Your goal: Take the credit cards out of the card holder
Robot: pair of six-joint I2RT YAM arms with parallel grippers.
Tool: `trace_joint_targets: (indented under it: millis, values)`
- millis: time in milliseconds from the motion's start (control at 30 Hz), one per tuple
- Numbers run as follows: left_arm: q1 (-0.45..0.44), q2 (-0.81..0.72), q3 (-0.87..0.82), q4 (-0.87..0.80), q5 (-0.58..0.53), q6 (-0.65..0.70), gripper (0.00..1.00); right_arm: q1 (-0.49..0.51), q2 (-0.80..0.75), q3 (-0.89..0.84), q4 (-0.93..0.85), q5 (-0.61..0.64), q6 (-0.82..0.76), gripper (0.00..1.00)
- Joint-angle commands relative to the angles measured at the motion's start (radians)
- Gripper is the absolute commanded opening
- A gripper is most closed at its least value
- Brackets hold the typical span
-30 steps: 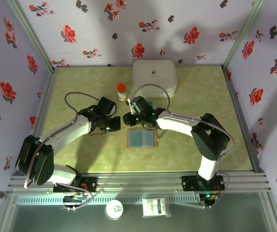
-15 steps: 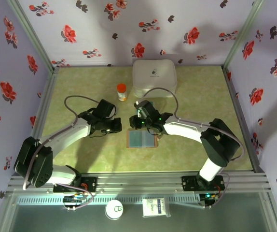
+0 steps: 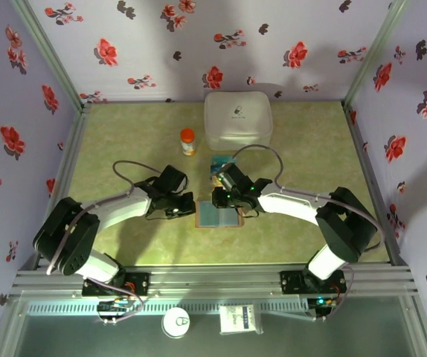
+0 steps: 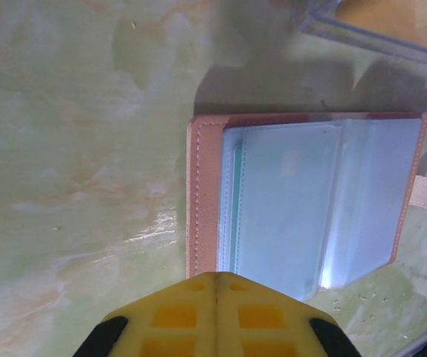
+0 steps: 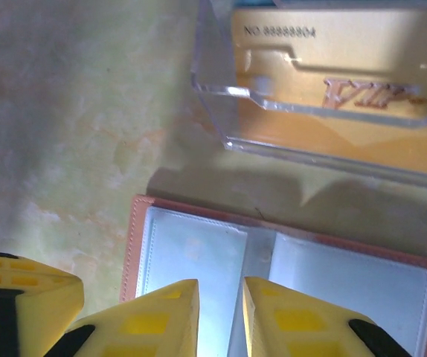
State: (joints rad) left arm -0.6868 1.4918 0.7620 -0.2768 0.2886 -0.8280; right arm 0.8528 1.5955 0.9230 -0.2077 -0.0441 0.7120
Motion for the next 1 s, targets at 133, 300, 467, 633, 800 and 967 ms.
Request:
trace_joint_targets:
  millis: [133,300,467,633,800,967]
  values:
    - [-0.01,0.046,0.0,0.039,0.018,-0.025,0.0,0.001,0.004,-0.031,-0.015,-0.043,0.103,0.26]
    - [-0.01,0.06,0.001,0.035,0.02,-0.019,0.0,0.0,0.02,-0.038,-0.011,-0.049,0.133,0.3]
    - [-0.01,0.082,0.007,0.042,0.031,-0.015,0.0,0.001,0.048,-0.032,0.007,-0.08,0.158,0.3]
    - [-0.01,0.089,-0.006,0.057,0.038,-0.018,0.0,0.001,0.061,-0.031,0.019,-0.105,0.17,0.31]
    - [-0.01,0.087,-0.005,0.063,0.055,-0.019,0.0,0.001,0.091,-0.014,0.012,-0.134,0.17,0.31]
    - [-0.01,0.087,-0.006,0.062,0.061,-0.013,0.0,0.001,0.097,-0.003,0.0,-0.134,0.168,0.31]
